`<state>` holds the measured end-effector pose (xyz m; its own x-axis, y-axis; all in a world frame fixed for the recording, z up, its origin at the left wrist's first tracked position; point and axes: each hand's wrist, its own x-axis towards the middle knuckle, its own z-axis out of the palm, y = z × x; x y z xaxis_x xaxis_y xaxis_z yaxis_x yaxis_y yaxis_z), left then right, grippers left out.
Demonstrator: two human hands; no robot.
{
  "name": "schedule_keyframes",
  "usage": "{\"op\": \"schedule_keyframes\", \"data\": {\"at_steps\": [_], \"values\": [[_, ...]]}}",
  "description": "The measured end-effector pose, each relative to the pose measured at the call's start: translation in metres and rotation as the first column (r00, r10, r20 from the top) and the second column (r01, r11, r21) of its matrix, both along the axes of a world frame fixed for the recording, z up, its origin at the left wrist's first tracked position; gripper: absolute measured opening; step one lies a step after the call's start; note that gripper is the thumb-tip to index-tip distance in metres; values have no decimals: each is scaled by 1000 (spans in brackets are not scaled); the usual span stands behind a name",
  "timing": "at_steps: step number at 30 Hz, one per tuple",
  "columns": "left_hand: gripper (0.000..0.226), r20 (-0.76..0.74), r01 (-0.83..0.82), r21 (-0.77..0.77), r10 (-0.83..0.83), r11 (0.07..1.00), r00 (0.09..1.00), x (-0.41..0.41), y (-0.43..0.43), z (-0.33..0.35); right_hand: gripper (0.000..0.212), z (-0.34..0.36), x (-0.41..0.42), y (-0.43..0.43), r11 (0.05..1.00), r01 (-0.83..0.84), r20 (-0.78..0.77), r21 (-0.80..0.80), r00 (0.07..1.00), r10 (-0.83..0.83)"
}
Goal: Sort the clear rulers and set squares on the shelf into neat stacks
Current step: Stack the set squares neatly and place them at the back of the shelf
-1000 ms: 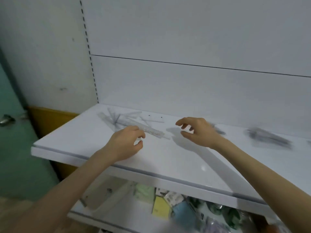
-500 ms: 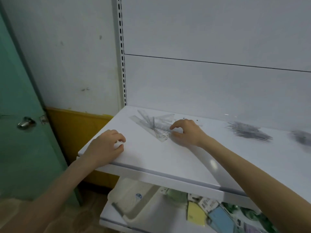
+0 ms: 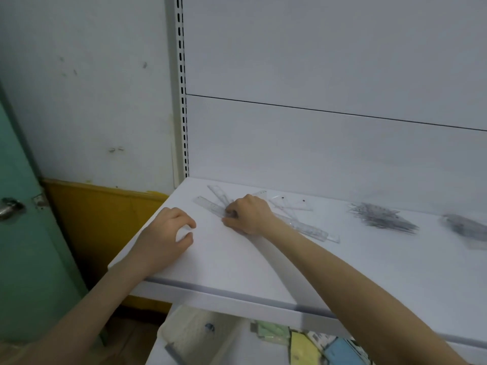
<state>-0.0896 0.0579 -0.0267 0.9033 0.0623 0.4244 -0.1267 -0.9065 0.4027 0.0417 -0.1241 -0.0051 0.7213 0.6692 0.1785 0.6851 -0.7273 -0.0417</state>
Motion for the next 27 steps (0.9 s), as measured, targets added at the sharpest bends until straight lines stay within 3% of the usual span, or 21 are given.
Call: {"op": "schedule_keyframes", "data": {"at_steps": [3,6,10,13,15,22,27], "values": [[30,-66,19,-6,-19,1000,998,11,-1,1,43,-1,-7,-8,994,-91,91,57,992,86],[25,-90,19,14,-18,1000,996,24,-11,5,29,-2,-12,-26,943,-262,255,204,944,207],[42,-178,56,71,-43,996,983,49,-35,9,20,-10,-10,-66,907,-337,341,251,908,243],[51,-244,141,104,-113,985,963,68,-53,9,15,-12,-15,-97,887,-343,338,310,912,234],[44,-259,173,131,-134,976,956,78,-62,7,11,-12,-21,-114,863,-349,344,364,912,224],[47,-278,122,257,-47,959,959,89,-63,16,12,-12,-28,-141,792,-333,345,511,924,166],[31,-291,179,233,-107,956,951,85,-62,23,13,-12,-28,-141,740,-305,286,599,945,158]]}}
